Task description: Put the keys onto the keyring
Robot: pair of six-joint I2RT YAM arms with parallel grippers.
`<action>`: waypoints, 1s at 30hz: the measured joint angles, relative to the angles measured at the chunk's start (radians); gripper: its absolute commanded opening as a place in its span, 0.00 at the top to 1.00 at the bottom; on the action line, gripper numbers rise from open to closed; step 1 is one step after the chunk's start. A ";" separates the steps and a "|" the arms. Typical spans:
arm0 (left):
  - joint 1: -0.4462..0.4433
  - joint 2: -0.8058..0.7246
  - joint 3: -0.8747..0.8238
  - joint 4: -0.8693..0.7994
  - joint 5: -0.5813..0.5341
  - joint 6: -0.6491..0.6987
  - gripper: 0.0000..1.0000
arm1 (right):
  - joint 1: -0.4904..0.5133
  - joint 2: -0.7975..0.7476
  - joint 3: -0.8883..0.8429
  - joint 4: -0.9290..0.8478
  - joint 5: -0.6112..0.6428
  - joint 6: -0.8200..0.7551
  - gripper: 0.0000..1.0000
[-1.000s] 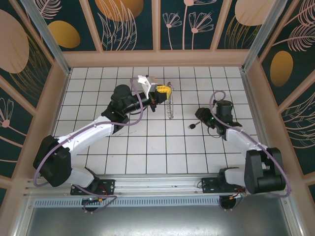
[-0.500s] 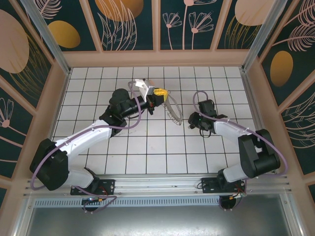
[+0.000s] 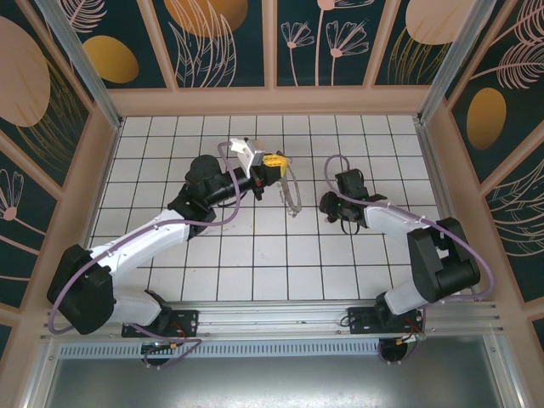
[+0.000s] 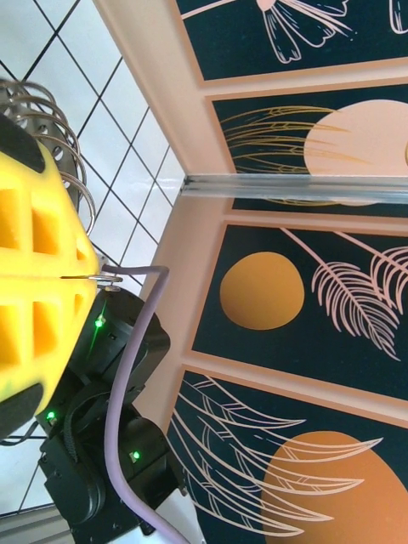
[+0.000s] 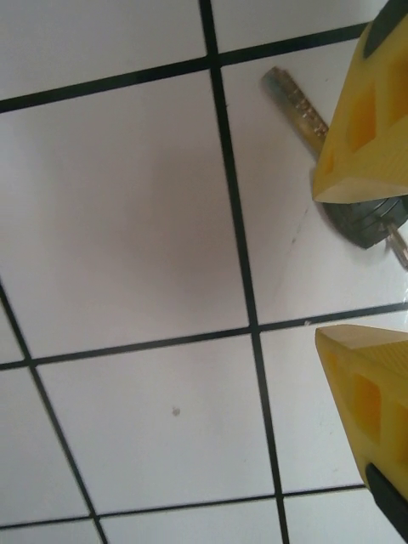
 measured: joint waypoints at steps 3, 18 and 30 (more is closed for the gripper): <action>0.000 -0.006 -0.001 -0.004 0.000 0.000 1.00 | -0.022 0.041 0.038 0.027 -0.031 -0.015 0.57; 0.000 -0.010 -0.002 -0.005 0.001 0.000 1.00 | -0.119 0.128 -0.004 0.097 -0.158 0.001 0.57; 0.000 -0.010 -0.002 -0.005 0.004 -0.001 1.00 | -0.120 -0.018 -0.133 0.102 -0.268 0.072 0.57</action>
